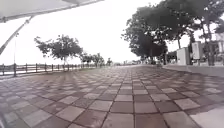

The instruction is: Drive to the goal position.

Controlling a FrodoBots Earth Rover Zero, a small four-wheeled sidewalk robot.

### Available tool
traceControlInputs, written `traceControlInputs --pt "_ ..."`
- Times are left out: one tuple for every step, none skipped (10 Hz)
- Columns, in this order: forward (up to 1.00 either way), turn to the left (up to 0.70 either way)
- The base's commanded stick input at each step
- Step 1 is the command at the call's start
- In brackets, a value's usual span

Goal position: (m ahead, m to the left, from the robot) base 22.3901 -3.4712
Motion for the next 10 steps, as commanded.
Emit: traceControlInputs --pt "0.70 0.15" --pt "0.70 -0.19" --pt "0.70 -0.35" --pt "0.70 -0.35" --pt "0.70 -0.35" --pt "0.70 -0.35" --pt "0.70 -0.35" --pt "0.70 -0.35" --pt "0.70 -0.35" --pt "0.70 -0.35"
